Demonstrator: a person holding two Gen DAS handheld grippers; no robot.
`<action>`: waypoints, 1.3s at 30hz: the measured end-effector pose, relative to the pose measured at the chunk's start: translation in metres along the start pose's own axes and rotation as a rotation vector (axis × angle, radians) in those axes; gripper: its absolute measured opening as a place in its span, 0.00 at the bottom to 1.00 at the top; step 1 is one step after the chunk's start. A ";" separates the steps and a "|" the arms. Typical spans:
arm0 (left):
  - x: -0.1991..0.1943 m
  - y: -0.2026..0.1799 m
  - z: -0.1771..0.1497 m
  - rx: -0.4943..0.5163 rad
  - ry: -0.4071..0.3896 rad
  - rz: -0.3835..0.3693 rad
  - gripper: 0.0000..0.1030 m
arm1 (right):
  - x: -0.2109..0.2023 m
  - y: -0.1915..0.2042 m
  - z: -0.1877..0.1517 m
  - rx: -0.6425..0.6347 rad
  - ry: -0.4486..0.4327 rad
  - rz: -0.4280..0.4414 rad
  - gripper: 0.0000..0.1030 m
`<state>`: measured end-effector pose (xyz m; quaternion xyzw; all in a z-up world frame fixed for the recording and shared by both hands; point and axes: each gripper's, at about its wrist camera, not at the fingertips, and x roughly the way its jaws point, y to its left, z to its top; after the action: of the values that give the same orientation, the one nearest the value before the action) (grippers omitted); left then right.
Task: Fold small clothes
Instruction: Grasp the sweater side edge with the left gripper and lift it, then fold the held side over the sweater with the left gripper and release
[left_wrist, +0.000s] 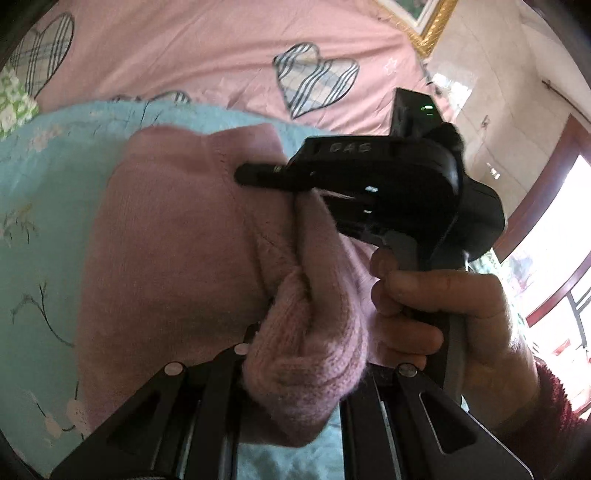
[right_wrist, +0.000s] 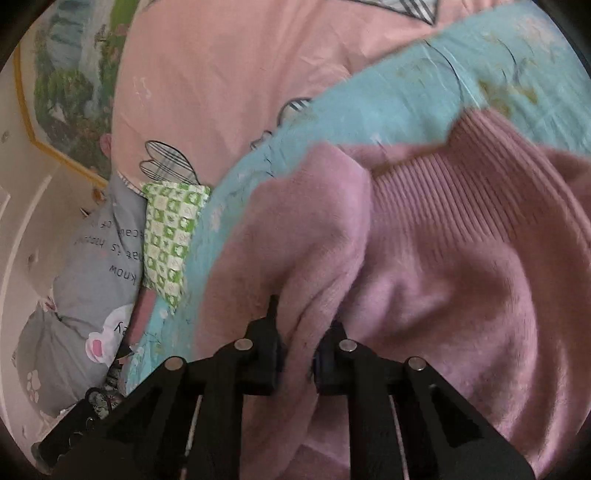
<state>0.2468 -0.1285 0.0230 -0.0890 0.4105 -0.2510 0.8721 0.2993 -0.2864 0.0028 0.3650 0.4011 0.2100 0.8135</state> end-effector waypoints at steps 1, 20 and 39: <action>-0.004 -0.006 0.004 0.011 -0.015 -0.014 0.08 | -0.011 0.008 0.003 -0.022 -0.031 0.025 0.14; 0.067 -0.088 -0.024 0.106 0.123 -0.092 0.15 | -0.103 -0.077 -0.003 0.004 -0.136 -0.129 0.13; -0.034 0.001 -0.084 0.106 0.112 0.154 0.55 | -0.170 -0.030 -0.077 -0.040 -0.194 -0.235 0.44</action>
<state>0.1655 -0.1055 -0.0087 0.0031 0.4504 -0.2092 0.8680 0.1381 -0.3804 0.0332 0.3178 0.3561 0.0853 0.8746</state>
